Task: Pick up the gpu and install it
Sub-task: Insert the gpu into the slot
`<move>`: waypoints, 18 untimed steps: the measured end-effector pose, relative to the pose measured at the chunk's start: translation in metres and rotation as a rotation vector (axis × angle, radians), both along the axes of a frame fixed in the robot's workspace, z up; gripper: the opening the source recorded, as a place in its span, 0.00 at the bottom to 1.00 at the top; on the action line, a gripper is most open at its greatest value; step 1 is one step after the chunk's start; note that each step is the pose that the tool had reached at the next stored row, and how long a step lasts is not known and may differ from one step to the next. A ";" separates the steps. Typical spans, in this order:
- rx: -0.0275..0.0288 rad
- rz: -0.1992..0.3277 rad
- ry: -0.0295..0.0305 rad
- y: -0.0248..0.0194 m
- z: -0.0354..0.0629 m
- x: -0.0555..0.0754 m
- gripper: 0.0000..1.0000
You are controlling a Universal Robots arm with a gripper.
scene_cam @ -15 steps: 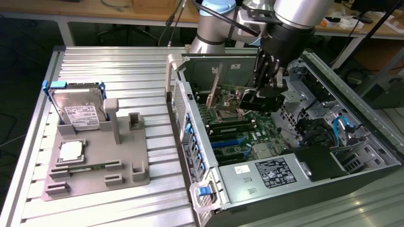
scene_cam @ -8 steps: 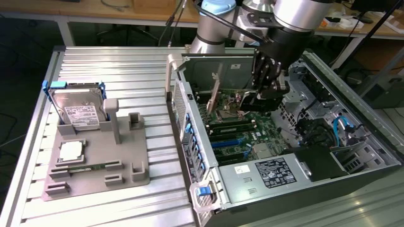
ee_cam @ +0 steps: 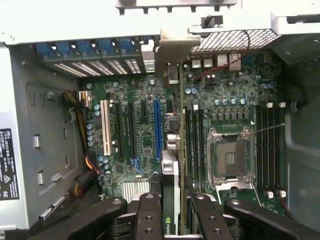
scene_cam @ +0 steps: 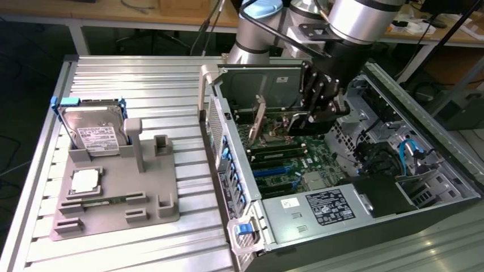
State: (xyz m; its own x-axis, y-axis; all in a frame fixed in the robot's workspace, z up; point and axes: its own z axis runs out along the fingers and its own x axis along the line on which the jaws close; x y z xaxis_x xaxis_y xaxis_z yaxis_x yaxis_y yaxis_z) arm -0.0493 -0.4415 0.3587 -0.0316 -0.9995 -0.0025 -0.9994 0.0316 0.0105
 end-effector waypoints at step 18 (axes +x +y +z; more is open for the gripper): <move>0.0005 0.037 0.0074 0.0000 -0.0206 0.009 0.27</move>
